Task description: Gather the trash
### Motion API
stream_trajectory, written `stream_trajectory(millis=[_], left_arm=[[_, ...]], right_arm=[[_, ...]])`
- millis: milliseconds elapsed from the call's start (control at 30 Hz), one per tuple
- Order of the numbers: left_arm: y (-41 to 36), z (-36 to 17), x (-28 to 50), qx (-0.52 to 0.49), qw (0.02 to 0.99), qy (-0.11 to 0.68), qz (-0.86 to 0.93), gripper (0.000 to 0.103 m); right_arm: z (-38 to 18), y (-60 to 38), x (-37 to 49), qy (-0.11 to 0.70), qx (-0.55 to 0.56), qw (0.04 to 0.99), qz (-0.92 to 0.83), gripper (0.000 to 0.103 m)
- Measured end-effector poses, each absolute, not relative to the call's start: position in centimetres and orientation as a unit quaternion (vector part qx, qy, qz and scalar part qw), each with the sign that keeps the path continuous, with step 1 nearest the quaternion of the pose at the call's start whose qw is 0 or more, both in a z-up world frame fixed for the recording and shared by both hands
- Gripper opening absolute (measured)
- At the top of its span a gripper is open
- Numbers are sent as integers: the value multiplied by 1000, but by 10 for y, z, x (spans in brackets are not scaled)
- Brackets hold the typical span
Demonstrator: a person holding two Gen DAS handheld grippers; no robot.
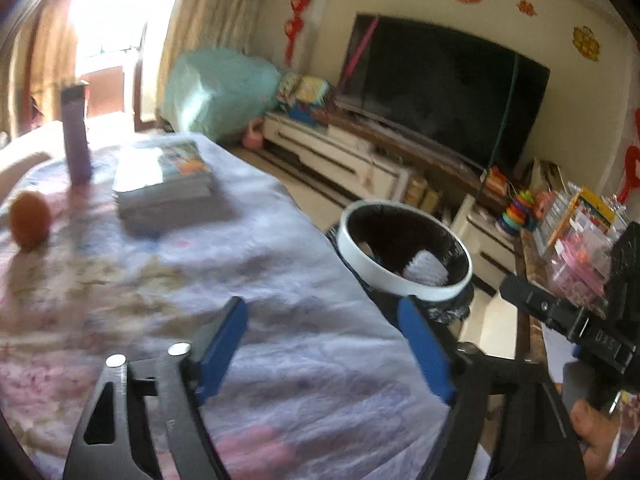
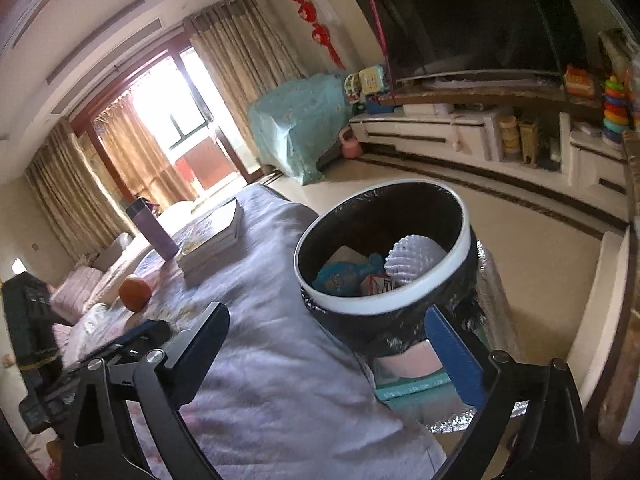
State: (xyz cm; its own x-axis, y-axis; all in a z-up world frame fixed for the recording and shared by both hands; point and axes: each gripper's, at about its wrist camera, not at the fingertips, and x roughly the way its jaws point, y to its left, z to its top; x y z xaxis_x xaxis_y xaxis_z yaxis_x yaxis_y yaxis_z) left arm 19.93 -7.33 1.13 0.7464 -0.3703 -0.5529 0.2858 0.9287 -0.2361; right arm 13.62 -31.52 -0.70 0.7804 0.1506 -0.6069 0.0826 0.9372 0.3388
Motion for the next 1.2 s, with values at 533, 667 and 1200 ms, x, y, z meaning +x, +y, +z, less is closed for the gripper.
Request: stream_trajectory(millis=[533, 667, 1200], left_arm=[[-54, 28, 99, -39, 974, 186, -123, 102], [-60, 21, 93, -25, 975, 194, -108, 102], [-68, 24, 100, -3, 980, 184, -69, 102]], right_arm=[[45, -265, 79, 176, 54, 982, -47, 103], [26, -266, 81, 186, 52, 980, -54, 103], [14, -273, 75, 194, 42, 978, -70, 103]])
